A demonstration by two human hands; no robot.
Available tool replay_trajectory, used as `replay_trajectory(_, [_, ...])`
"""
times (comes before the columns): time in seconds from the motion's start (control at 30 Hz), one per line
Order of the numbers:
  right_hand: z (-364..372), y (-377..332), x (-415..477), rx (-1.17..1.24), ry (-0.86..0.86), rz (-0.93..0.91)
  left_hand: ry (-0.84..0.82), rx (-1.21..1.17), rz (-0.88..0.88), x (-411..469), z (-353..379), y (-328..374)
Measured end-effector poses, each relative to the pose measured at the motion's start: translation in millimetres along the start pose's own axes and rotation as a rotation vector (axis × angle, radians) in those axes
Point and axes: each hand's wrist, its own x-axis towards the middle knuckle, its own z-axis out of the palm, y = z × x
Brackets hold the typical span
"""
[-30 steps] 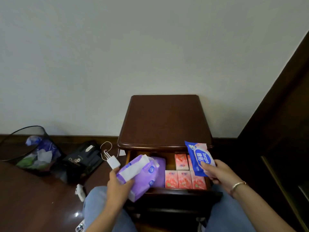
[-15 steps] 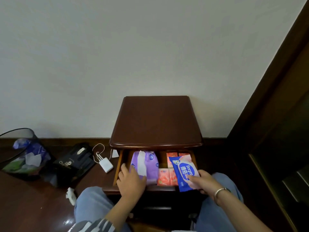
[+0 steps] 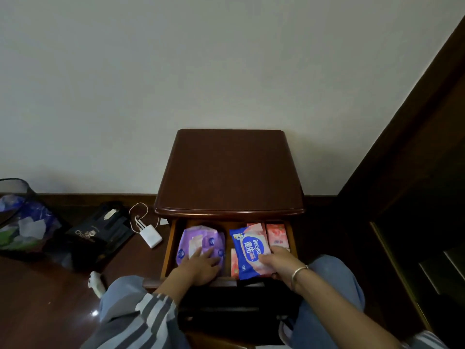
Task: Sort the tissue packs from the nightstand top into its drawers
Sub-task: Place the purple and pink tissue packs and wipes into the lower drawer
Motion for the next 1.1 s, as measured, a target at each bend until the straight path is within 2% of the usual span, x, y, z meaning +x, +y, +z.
replay_trajectory(0.17, [34.6, -17.5, 25.8, 0.056, 0.066, -0.074, 0.057, -0.024, 0.023, -3.5, 8.2, -22.0])
replay_trajectory(0.3, [58.2, -24.1, 49.8, 0.091, 0.198, -0.075, 0.181, -0.156, 0.036, -7.2, 15.5, -23.8])
replay_trajectory(0.43, [72.5, -22.7, 62.8, 0.083, 0.260, -0.099, 0.300, -0.225, 0.039, -11.2, 18.6, -24.3])
replay_trajectory(0.57, [70.0, -15.7, 67.5, 0.027, 0.458, -0.097, 0.377, -0.238, 0.037, -13.2, 24.0, -25.2])
replay_trajectory(0.73, [64.3, -15.3, 66.2, 0.074, 0.655, -0.173, 0.411, -0.245, 0.046, -13.9, 25.7, -26.0])
replay_trajectory(1.0, [51.1, 0.4, 49.3, -0.480, 0.647, -0.270, 0.499, -0.230, 0.063, -17.3, 28.5, -26.0])
replay_trajectory(1.1, [26.2, 11.7, 30.4, -0.583, 0.488, -0.433, 0.574, -0.233, 0.114, -25.3, 27.9, -24.7])
